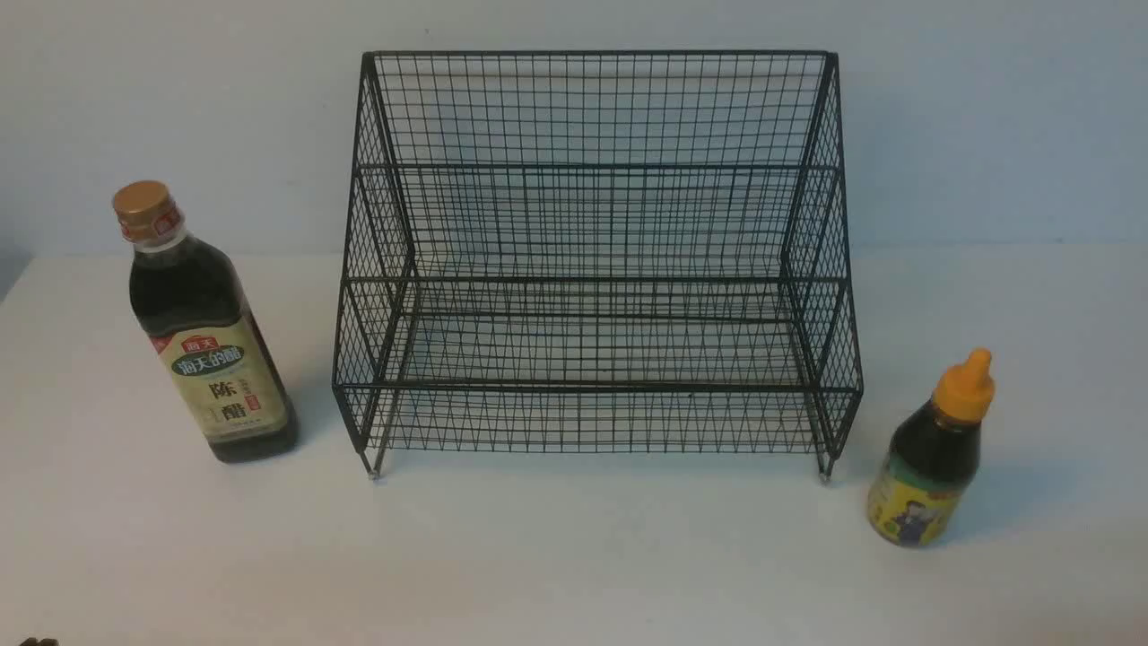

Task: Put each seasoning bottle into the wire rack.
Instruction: Use the right arm to grab the condiment bottle closest to it

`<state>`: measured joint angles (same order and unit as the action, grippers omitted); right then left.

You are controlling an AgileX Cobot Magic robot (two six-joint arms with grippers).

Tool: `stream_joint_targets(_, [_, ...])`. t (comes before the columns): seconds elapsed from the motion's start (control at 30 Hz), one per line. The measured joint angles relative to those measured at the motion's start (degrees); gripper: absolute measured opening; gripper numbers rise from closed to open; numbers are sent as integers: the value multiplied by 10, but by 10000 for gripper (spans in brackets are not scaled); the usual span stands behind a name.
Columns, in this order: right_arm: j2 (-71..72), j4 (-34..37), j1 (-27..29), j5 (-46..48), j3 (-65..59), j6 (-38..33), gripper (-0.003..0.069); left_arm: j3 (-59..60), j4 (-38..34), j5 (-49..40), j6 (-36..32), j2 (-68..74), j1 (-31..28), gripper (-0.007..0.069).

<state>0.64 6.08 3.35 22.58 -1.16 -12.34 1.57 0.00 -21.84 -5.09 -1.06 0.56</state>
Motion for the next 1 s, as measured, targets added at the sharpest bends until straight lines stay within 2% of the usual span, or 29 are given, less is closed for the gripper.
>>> stream_joint_targets(0.83, [0,-3,0,-2,0,0,-10,0,0,0,0,0,0,-5])
stream_joint_targets(0.9, [0,16,-2,-19,-1,10,-10,0,0,0,0,0,0,-5])
stream_joint_targets(1.0, [0,99,-4,-101,-5,47,-10,0,0,0,0,0,0,-5])
